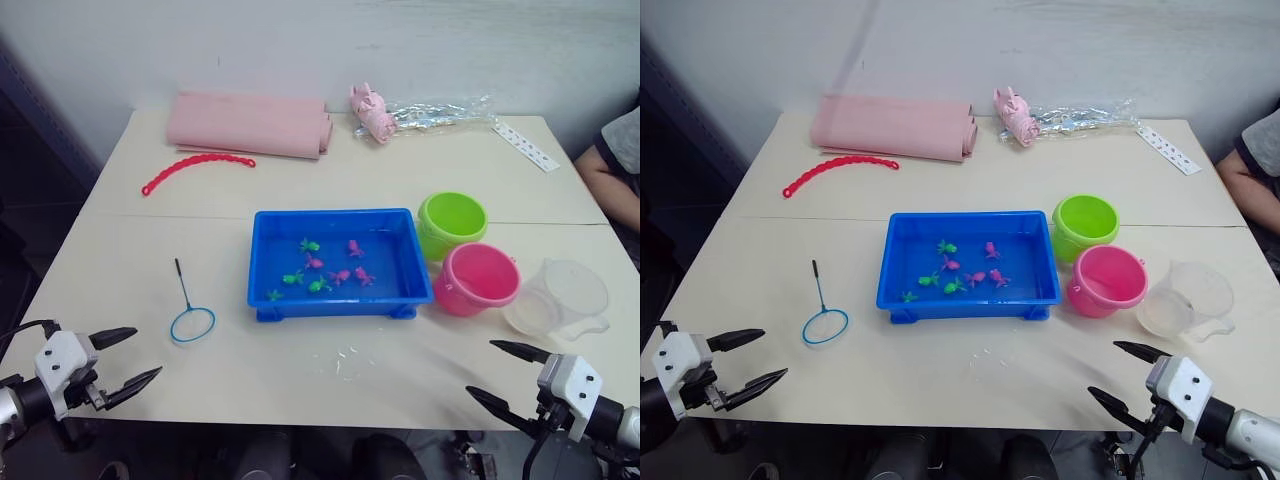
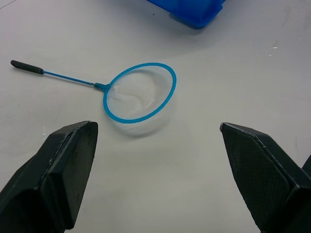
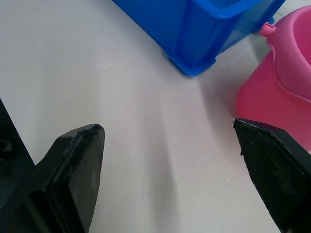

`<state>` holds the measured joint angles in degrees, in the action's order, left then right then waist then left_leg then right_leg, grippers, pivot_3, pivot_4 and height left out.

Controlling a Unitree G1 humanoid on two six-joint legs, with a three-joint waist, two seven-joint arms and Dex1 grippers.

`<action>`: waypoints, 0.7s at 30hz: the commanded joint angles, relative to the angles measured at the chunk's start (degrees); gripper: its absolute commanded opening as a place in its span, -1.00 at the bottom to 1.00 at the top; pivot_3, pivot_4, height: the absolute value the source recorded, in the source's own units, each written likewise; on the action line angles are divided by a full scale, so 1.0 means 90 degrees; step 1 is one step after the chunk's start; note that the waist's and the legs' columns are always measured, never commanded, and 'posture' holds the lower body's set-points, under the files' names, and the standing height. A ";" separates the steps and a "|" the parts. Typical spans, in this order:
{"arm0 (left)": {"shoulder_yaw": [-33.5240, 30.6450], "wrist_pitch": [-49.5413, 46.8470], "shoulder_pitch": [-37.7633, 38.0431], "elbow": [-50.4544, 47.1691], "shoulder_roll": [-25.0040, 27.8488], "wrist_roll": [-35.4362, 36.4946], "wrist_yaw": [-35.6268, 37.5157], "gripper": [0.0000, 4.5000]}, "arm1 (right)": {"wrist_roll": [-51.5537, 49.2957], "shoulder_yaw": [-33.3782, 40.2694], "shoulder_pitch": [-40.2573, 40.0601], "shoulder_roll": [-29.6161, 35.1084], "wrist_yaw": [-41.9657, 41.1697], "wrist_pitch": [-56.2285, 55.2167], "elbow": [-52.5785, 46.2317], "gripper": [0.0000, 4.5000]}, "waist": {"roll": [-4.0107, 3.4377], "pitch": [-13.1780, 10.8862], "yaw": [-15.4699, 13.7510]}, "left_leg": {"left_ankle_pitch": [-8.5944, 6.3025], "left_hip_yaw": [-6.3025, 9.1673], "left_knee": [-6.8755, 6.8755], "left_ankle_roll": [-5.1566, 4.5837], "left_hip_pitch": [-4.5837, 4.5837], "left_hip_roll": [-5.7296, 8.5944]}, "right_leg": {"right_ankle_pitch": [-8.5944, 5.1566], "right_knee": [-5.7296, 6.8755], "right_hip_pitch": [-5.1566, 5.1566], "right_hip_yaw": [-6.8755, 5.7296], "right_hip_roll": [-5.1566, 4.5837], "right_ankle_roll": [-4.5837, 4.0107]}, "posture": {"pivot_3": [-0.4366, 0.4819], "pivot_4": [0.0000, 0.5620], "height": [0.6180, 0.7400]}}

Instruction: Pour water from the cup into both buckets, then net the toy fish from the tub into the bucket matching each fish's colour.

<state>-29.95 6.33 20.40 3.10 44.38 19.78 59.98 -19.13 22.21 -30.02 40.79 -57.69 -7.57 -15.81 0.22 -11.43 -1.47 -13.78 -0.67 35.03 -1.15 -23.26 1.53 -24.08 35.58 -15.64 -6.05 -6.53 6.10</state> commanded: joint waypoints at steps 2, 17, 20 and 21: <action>-0.0155 -0.0932 0.0143 -0.0472 0.0164 0.0824 0.0321 0.94 | -0.0164 -0.0024 0.0130 -0.0042 0.0082 0.0098 -0.0187 1.00 | 0.0001 -0.0001 0.0011 | -0.0002 0.0000 0.0000 0.0003 0.0000 0.0000 | 0.0000 0.0000 0.0000 0.0000 0.0000 0.0000 | -0.05 -0.47 1.00; 0.1449 -0.3405 -0.1819 -0.2850 0.0088 0.2352 0.0061 0.94 | -0.1032 0.1990 -0.1269 -0.1217 0.1374 0.1059 -0.1072 1.00 | -0.0009 -0.0004 -0.0132 | 0.0009 0.0000 0.0001 -0.0010 0.0000 -0.0003 | 0.0000 0.0000 0.0004 0.0006 0.0012 -0.0002 | -0.05 -0.47 1.00; 0.1746 -0.3585 -0.2320 -0.2927 0.0028 0.2431 0.0040 0.94 | -0.1046 0.2368 -0.1507 -0.1863 0.1815 0.0893 -0.0822 1.00 | -0.0021 -0.0003 -0.0119 | 0.0009 -0.0001 -0.0002 0.0000 0.0003 -0.0007 | -0.0001 0.0002 0.0003 0.0011 0.0018 -0.0004 | -0.05 -0.47 1.00; 0.1835 -0.3635 -0.2493 -0.2947 0.0005 0.2465 0.0044 0.94 | -0.1014 0.2494 -0.1532 -0.2128 0.2030 0.0791 -0.0655 1.00 | -0.0023 -0.0001 -0.0099 | 0.0001 -0.0003 -0.0003 0.0016 0.0005 -0.0009 | -0.0002 0.0002 0.0003 0.0015 0.0020 -0.0005 | -0.05 -0.47 1.00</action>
<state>-14.09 -25.70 -0.60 -21.87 44.81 40.36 60.47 -27.26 41.54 -43.13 23.82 -42.39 1.55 -23.31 0.01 -11.45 -2.36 -13.80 -0.70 34.99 -0.92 -23.21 1.44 -24.10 35.60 -15.63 -5.88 -6.33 6.04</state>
